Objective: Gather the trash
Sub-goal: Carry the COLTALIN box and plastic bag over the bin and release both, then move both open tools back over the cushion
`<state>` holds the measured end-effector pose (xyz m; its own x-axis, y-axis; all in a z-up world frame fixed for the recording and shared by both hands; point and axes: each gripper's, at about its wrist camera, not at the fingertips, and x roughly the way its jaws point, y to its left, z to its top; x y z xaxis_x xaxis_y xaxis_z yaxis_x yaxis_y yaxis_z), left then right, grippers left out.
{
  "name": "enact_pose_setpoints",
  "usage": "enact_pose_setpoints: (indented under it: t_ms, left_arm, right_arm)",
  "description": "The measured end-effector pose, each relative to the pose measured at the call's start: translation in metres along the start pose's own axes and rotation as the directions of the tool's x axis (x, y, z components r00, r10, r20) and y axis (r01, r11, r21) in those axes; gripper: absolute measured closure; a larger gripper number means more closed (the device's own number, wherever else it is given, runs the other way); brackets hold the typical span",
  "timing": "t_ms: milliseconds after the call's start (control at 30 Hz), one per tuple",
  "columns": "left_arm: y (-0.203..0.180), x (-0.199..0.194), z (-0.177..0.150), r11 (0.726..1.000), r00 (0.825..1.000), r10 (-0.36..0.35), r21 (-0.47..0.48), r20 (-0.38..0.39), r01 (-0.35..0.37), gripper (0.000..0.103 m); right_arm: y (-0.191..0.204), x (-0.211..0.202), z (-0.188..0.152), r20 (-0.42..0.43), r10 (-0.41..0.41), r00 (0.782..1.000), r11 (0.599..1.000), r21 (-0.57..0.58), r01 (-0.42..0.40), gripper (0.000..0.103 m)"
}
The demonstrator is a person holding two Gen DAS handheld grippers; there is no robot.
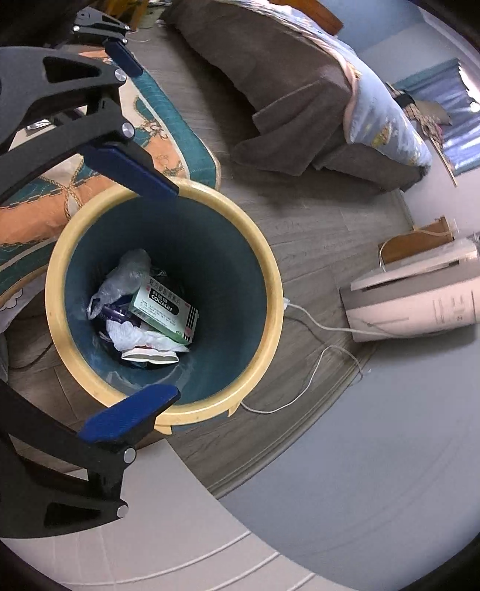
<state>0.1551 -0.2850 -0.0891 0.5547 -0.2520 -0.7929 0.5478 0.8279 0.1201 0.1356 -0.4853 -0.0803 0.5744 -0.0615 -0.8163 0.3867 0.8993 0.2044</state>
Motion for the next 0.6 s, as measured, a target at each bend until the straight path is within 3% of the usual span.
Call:
enact_pose_setpoints:
  t_ms: [300,600]
  left_arm:
    - [0.072,-0.056,-0.037,0.991,0.996,0.085,-0.103,0.016,-0.083,0.006]
    - [0.128,-0.130,-0.092,0.961,0.981,0.190,-0.207,0.028,-0.180,0.006]
  right_arm:
    - [0.056,-0.029,-0.010,0.038,-0.056,0.998,0.986,-0.158,0.061,0.006]
    - [0.133,-0.076,-0.047,0.084,-0.008,0.996,0.943,-0.331,0.036,0.006]
